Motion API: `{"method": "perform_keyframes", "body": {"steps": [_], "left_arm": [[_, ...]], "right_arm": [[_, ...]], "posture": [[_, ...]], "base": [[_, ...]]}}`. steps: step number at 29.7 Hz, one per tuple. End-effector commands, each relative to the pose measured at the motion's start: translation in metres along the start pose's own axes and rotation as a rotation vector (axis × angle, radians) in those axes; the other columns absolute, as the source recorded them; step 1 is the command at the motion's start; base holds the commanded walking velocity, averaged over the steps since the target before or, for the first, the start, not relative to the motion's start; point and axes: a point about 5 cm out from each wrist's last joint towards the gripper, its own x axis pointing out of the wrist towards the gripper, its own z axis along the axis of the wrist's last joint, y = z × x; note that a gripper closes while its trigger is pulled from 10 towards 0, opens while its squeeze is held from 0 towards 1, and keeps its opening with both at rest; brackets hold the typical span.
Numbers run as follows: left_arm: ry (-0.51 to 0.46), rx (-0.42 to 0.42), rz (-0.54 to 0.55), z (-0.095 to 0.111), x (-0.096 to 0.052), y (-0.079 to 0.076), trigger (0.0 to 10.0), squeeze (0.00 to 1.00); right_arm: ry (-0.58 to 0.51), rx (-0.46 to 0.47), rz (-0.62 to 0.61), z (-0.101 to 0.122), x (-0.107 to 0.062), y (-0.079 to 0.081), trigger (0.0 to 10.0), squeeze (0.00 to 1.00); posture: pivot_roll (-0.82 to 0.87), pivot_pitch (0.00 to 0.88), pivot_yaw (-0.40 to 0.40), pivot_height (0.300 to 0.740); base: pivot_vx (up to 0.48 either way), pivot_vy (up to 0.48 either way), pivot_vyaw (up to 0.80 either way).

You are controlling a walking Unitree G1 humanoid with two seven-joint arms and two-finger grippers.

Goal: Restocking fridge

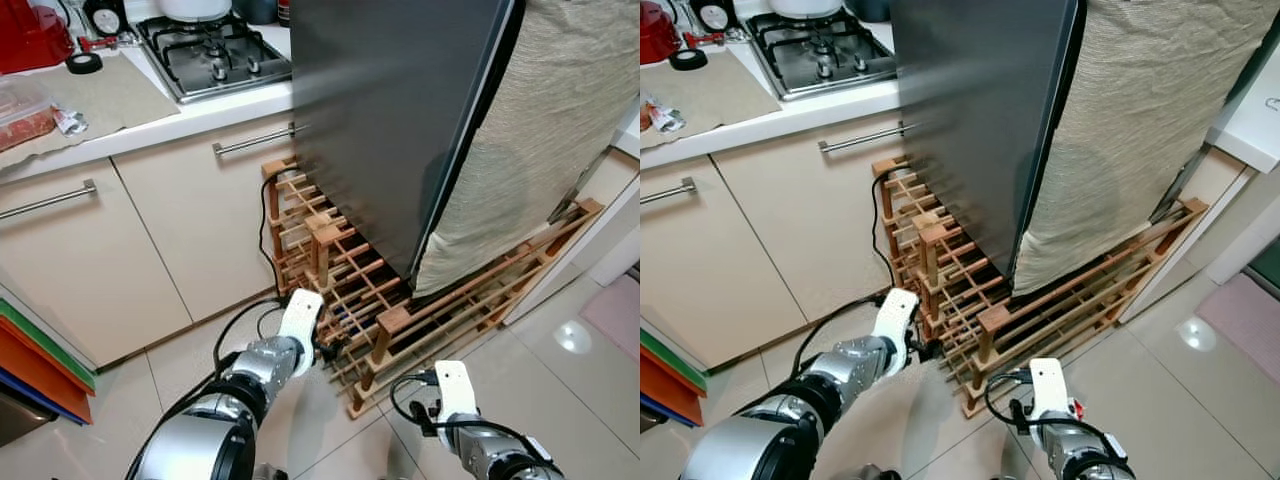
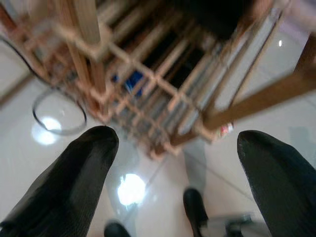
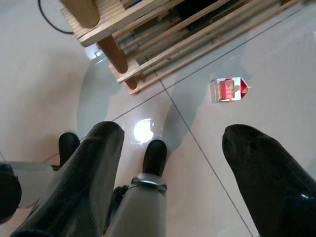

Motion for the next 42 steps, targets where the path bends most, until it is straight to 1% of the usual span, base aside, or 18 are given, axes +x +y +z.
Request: {"method": "perform_keyframes", "body": {"steps": [1, 4, 6, 8, 10, 15, 18, 19, 22, 25, 27, 28, 30, 33, 38, 39, 41, 42], "left_arm": [[-0.086, 0.021, 0.013, 0.02, 0.0, 0.0, 10.0, 0.0], [-0.274, -0.057, 0.019, 0.058, -0.004, -0.001, 10.0, 0.0], [-0.292, -0.048, 0.02, 0.062, -0.005, -0.002, 10.0, 0.0], [-0.331, -0.005, 0.0, 0.07, -0.007, -0.005, 10.0, 0.0], [-0.37, 0.048, -0.006, 0.076, -0.01, -0.006, 10.0, 0.0], [-0.392, 0.053, -0.013, 0.077, -0.013, -0.004, 10.0, 0.0], [-0.429, 0.074, -0.019, 0.08, -0.018, -0.004, 10.0, 0.0], [-0.466, 0.101, -0.026, 0.084, -0.023, -0.006, 10.0, 0.0], [-0.489, 0.127, -0.026, 0.087, -0.026, -0.007, 10.0, 0.0], [-0.583, 0.155, -0.053, 0.098, -0.044, -0.008, 10.0, 0.0], [-0.595, 0.152, -0.056, 0.099, -0.046, -0.008, 10.0, 0.0], [-0.622, 0.164, -0.067, 0.1, -0.053, -0.008, 10.0, 0.0], [-0.633, 0.178, -0.069, 0.1, -0.057, -0.007, 10.0, 0.0], [-0.643, 0.21, -0.109, 0.096, -0.071, -0.005, 10.0, 0.0], [-0.641, 0.213, -0.143, 0.092, -0.078, -0.004, 10.0, 0.0], [-0.64, 0.211, -0.172, 0.091, -0.083, -0.004, 10.0, 0.0], [-0.652, 0.201, -0.236, 0.095, -0.101, -0.001, 10.0, 0.0], [-0.652, 0.201, -0.236, 0.095, -0.101, -0.001, 10.0, 0.0]], "right_arm": [[-0.029, 0.015, -0.02, 0.003, 0.0, -0.001, 10.0, 0.0], [-0.089, -0.011, -0.027, 0.008, 0.0, -0.001, 10.0, 0.0], [-0.098, -0.009, -0.025, 0.009, -0.001, -0.001, 10.0, 0.0], [-0.299, -0.028, 0.002, 0.063, -0.008, -0.009, 10.0, 0.0], [-0.422, -0.047, 0.042, 0.094, -0.022, -0.009, 10.0, 0.0], [-0.452, -0.067, 0.085, 0.099, -0.028, -0.008, 10.0, 0.0], [-0.506, -0.084, 0.083, 0.105, -0.041, -0.012, 10.0, 0.0], [-0.512, -0.082, 0.085, 0.105, -0.053, -0.013, 10.0, 0.0], [-0.51, -0.081, 0.087, 0.103, -0.06, -0.013, 10.0, 0.0], [-0.583, -0.086, 0.098, 0.102, -0.086, -0.011, 10.0, 0.0], [-0.595, -0.09, 0.098, 0.102, -0.09, -0.011, 10.0, 0.0], [-0.621, -0.083, 0.1, 0.103, -0.099, -0.01, 10.0, 0.0], [-0.628, -0.079, 0.105, 0.102, -0.103, -0.01, 10.0, 0.0], [-0.649, -0.082, 0.124, 0.101, -0.122, -0.011, 10.0, 0.0], [-0.654, -0.077, 0.122, 0.1, -0.126, -0.013, 10.0, 0.0], [-0.653, -0.072, 0.115, 0.099, -0.128, -0.015, 10.0, 0.0], [-0.723, -0.038, 0.176, 0.105, -0.149, -0.018, 10.0, 0.0], [-0.723, -0.038, 0.176, 0.105, -0.149, -0.018, 10.0, 0.0]], "posture": [[0.02, 0.0, 0.018, 0.74], [0.01, 0.0, 0.02, 0.74], [0.01, 0.0, 0.02, 0.74], [0.01, 0.0, 0.02, 0.74], [0.01, 0.0, 0.02, 0.74], [0.01, 0.0, 0.02, 0.74], [0.01, 0.0, 0.022, 0.74], [0.01, 0.0, 0.022, 0.74], [0.01, 0.0, 0.021, 0.74], [0.0, 0.0, 0.021, 0.74], [0.0, 0.0, 0.021, 0.74], [-0.01, 0.0, 0.023, 0.74], [-0.01, 0.0, 0.024, 0.74], [-0.02, 0.0, 0.025, 0.74], [-0.02, 0.001, 0.025, 0.74], [-0.03, 0.008, 0.022, 0.74], [-0.04, 0.024, 0.015, 0.74], [-0.04, 0.024, 0.015, 0.74]], "base": [[0.0, 0.0, 0.0], [0.0, 0.0, 0.0], [0.0, 0.0, 0.0], [0.0, 0.0, 0.0], [0.0, 0.0, 0.0], [0.0, 0.0, 0.0], [0.0, 0.0, 0.0], [0.0, 0.0, 0.0], [0.0, 0.0, 0.0], [0.0, 0.0, 0.0], [0.0, 0.0, 0.0], [0.0, 0.0, 0.0], [0.0, 0.0, 0.0], [0.0, 0.0, 0.0], [0.0, 0.0, 0.0], [0.0, 0.0, 0.0], [0.0, 0.0, 0.0], [0.0, 0.0, 0.0]]}}
